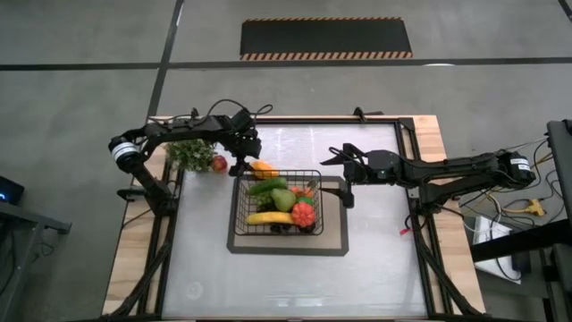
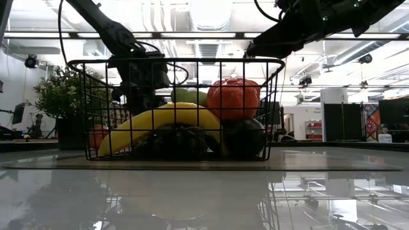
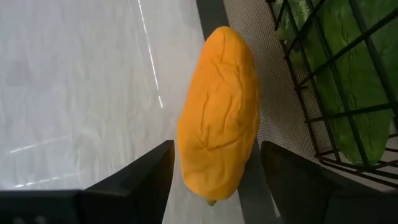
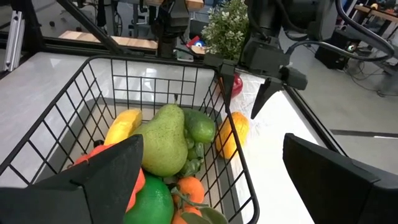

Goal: Build produce basket
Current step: Put the yellow mango into the black wire basket

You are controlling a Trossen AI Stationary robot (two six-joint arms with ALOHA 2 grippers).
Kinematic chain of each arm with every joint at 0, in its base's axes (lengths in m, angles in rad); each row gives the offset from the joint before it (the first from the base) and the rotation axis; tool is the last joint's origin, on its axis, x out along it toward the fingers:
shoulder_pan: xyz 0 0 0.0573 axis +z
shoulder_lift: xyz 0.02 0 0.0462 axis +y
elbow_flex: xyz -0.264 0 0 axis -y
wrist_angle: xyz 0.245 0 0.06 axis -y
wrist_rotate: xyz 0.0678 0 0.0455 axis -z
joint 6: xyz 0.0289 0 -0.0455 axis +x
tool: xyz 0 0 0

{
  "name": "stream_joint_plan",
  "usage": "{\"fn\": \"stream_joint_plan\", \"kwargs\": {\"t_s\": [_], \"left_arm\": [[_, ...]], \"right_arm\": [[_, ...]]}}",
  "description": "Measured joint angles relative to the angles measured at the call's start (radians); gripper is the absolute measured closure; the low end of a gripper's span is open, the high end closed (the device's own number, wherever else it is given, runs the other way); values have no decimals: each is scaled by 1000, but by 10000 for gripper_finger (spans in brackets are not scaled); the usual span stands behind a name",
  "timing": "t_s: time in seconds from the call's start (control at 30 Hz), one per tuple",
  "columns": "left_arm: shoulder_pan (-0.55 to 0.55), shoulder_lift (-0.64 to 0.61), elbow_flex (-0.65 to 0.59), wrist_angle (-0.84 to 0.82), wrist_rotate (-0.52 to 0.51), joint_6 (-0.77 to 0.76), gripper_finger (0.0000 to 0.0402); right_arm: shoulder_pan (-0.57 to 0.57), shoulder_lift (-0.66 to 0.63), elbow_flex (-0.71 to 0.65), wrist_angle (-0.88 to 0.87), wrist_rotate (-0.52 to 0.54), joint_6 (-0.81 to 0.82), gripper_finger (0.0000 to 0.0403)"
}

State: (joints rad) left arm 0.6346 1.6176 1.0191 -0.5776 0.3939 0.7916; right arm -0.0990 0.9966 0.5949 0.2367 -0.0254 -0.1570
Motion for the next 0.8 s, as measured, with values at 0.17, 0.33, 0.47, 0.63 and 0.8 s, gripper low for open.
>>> {"fn": "stream_joint_plan", "kwargs": {"t_s": [0.17,0.33,0.47,0.63,0.8], "left_arm": [[0,0,0,4,2,-1,179],[0,0,-9,29,11,-18,179],[0,0,-12,39,14,-25,179],[0,0,-12,44,12,-25,179],[-1,-16,22,1,-7,-27,179]], "right_arm": [[0,0,-2,0,0,0,35],[0,0,-6,0,0,1,35],[0,0,-7,0,1,1,35],[0,0,-8,0,1,1,35],[0,0,-8,0,1,1,35]]}}
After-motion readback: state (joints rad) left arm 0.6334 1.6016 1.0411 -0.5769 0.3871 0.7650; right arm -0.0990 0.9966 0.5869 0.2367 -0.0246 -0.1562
